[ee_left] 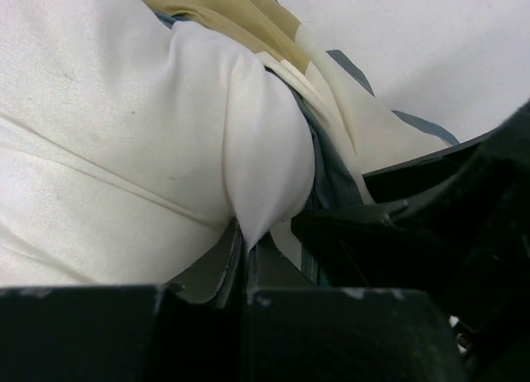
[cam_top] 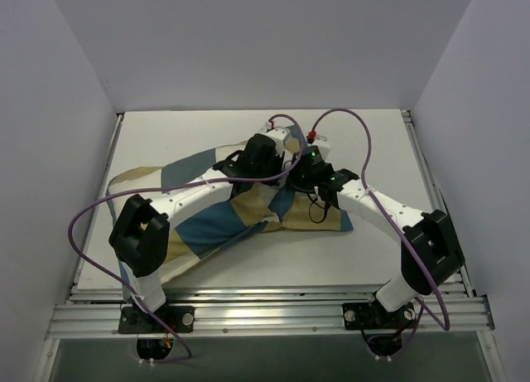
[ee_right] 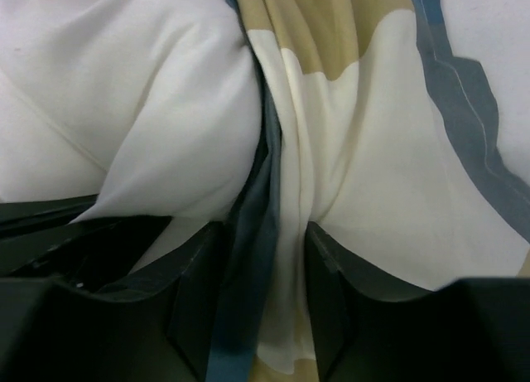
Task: Remove the pillowcase from the pillow
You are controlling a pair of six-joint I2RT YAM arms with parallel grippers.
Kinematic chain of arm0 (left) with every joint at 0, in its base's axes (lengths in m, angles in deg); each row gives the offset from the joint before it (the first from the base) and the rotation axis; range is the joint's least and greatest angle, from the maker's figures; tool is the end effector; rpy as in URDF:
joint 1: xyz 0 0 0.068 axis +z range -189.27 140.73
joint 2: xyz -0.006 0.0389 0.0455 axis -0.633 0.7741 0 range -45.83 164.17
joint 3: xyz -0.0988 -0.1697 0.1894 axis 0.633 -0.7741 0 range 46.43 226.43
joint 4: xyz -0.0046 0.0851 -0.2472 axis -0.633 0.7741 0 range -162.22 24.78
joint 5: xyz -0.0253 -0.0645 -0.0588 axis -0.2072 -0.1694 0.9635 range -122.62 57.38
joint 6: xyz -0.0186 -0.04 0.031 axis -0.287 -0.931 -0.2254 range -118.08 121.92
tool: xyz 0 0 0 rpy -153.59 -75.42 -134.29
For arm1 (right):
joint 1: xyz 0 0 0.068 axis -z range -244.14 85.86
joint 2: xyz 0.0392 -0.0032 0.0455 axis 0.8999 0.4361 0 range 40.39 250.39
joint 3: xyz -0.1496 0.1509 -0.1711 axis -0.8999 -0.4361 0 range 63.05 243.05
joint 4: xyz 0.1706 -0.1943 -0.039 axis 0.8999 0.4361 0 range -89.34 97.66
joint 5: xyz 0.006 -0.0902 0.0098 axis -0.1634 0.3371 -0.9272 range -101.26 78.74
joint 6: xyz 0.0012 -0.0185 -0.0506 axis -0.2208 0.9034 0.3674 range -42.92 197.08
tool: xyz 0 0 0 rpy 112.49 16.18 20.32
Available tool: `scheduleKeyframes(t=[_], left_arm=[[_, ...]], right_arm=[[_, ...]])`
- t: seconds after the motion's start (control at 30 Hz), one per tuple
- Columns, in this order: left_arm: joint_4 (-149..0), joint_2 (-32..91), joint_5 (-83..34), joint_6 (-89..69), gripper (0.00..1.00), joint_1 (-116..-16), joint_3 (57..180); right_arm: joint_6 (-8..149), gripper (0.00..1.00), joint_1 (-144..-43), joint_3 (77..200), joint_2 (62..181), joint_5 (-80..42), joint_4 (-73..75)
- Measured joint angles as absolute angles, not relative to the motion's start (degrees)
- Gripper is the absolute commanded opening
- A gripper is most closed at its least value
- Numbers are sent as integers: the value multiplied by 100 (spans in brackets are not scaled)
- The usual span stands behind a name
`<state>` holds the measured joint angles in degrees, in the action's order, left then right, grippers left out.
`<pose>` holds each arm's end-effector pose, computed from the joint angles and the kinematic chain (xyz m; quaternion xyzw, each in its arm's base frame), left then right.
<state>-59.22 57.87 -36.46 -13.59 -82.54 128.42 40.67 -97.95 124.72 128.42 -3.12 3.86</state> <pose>0.3092 -0.2878 0.2728 0.1973 0.8632 -0.2018 0.4187 0.2954 0.1916 0.2684 0.0553 0.8609 0.2386 0.4460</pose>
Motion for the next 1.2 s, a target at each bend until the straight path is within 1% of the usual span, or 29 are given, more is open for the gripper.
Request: scheduleKeyframes(t=[0.03, 0.07, 0.13, 0.17, 0.2, 0.43, 0.67, 0.83, 1.2], left_arm=[[-5896, 5785, -3665, -1370, 2, -8254, 12842], [-5859, 5785, -3694, -1387, 2, -8254, 12840], [-5767, 5782, -3735, -1416, 2, -8247, 12838], [-5750, 5769, -3740, -1442, 2, -8239, 12825], [-5739, 5750, -3735, -1470, 2, -8225, 12799], [-5730, 5531, -3477, -1848, 2, -8051, 12606], [-5739, 4744, -2715, -2342, 2, -7533, 11964], [-5606, 4152, -2420, -2594, 2, -7146, 11616], [-5555, 3358, -1742, -3416, 2, -6354, 11013]], right_arm=[[4048, 32, -9795, 12420, 12899, -312, 301], [4021, 22, -9790, 12358, 12936, -312, 222], [3975, 11, -9757, 12210, 12962, -314, 41], [3949, 2, -9742, 12127, 12960, -329, -60], [3934, 0, -9705, 12048, 12960, -373, -161], [3788, 0, -9019, 11451, 12763, -1182, -744], [3759, 0, -8324, 11084, 12554, -2063, -993], [3694, 0, -8254, 10938, 12534, -2495, -1275], [3545, 0, -8171, 10501, 12512, -3239, -2088]])
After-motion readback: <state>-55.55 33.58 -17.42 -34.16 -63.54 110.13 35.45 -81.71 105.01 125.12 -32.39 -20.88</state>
